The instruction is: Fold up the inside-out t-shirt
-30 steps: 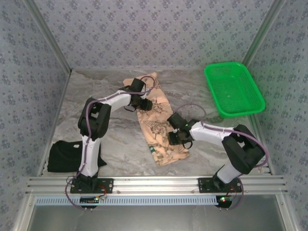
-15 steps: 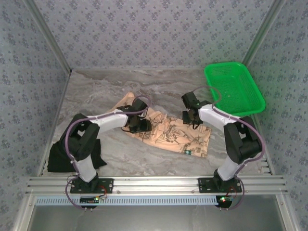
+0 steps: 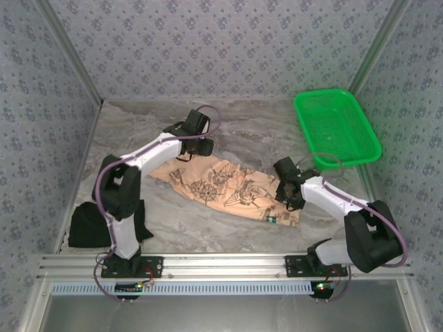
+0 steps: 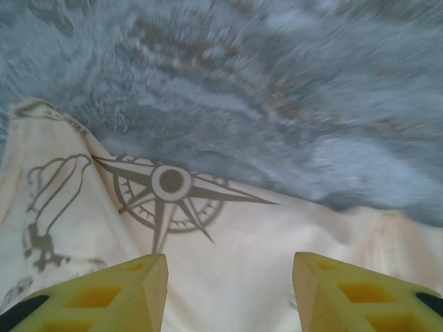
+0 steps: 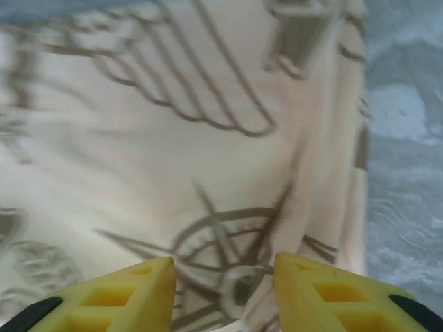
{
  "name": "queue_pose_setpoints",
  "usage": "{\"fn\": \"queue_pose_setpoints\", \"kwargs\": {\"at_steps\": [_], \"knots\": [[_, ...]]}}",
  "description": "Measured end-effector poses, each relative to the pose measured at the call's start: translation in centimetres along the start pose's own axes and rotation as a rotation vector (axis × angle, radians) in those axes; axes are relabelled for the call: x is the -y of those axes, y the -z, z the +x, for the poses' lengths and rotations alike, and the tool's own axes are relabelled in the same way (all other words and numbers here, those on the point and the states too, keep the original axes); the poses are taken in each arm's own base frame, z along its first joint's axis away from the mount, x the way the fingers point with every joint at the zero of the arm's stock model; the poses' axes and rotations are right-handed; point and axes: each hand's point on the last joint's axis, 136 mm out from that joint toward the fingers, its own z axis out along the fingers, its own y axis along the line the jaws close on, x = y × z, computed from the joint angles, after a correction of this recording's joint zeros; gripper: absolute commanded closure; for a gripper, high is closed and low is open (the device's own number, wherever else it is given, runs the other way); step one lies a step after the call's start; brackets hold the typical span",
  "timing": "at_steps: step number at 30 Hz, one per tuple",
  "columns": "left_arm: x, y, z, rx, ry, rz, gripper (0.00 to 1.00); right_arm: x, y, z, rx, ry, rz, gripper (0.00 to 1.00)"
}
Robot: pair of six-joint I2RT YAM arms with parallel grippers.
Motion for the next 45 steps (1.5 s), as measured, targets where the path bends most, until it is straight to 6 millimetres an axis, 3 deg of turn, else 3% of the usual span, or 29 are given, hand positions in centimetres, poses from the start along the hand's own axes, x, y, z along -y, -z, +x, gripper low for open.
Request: {"fn": "queue_pose_setpoints", "kwargs": {"at_steps": [4, 7, 13, 15, 23, 27, 29, 32, 36, 38, 41, 45], "knots": [[-3.4, -5.5, 4.4, -0.139, 0.026, -0.053, 0.5, 0.4, -1.2, -0.5, 0.007, -0.035, 0.018, 0.65], [-5.0, -4.5, 3.6, -0.111, 0.085, -0.066, 0.5, -0.1, -1.7, -1.8, 0.032, -0.022, 0.032, 0.67], [-7.1, -2.4, 8.6, -0.203, 0.219, -0.105, 0.49, -4.3, -3.0, -7.2, 0.122, 0.051, 0.011, 0.69], [-7.0, -1.4, 11.0, -0.245, 0.27, -0.098, 0.49, -6.5, -3.6, -9.7, 0.155, 0.088, -0.003, 0.7], [-5.8, 1.7, 15.7, -0.29, 0.483, -0.068, 0.49, -14.5, -4.4, -20.5, 0.311, 0.124, -0.084, 0.66], [-3.6, 3.3, 16.8, -0.367, 0.478, -0.027, 0.48, -16.6, -3.3, -23.7, 0.349, 0.128, -0.133, 0.58], [-3.1, 4.3, 15.8, -0.361, 0.46, -0.016, 0.47, -16.3, -1.9, -23.9, 0.349, 0.12, -0.127, 0.53], [-3.4, 6.2, 12.3, -0.28, 0.432, -0.004, 0.47, -14.8, 0.7, -23.1, 0.347, 0.107, -0.097, 0.5], [-4.1, 7.5, 6.9, -0.147, 0.341, 0.017, 0.48, -12.6, 5.0, -19.8, 0.359, 0.067, -0.097, 0.53], [-3.8, 7.3, 5.3, -0.115, 0.273, 0.042, 0.49, -11.9, 5.9, -17.7, 0.34, 0.036, -0.115, 0.54], [-2.9, 5.2, 4.4, -0.112, 0.173, 0.072, 0.5, -11.3, 4.6, -15.0, 0.274, -0.023, -0.146, 0.56], [-2.6, 1.2, 6.5, -0.205, 0.113, 0.069, 0.5, -9.4, -0.1, -12.7, 0.176, -0.076, -0.081, 0.63]]}}
